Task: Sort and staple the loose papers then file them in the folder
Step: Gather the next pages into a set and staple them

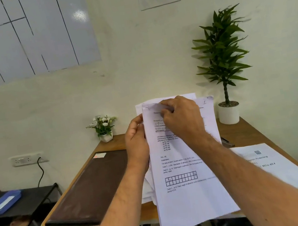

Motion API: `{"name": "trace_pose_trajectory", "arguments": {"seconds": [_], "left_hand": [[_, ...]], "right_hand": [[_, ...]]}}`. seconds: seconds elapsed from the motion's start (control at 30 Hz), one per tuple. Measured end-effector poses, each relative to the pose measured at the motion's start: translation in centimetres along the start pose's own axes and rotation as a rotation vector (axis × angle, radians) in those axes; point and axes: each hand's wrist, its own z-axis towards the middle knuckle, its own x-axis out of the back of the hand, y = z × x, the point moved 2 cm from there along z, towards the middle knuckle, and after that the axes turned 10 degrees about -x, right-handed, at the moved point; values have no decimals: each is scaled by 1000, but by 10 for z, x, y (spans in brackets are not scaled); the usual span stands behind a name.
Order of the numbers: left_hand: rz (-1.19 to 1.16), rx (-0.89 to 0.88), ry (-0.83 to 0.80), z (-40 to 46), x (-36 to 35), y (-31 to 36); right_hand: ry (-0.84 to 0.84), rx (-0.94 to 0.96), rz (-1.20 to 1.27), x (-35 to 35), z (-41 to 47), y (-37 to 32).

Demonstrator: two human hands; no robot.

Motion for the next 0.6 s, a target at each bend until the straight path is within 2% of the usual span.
{"name": "trace_pose_trajectory", "arguments": {"seconds": [0.17, 0.27, 0.43, 0.6], "left_hand": [[-142, 129, -91, -23, 6, -29], [-84, 177, -150, -32, 5, -45], [73, 263, -95, -38, 16, -84], [90, 277, -45, -45, 35, -119]], "right_hand": [[-72, -53, -54, -11, -17, 20], [-95, -74, -60, -20, -22, 36], [-137, -73, -56, -45, -36, 66], [-182, -28, -17, -67, -62, 95]]}}
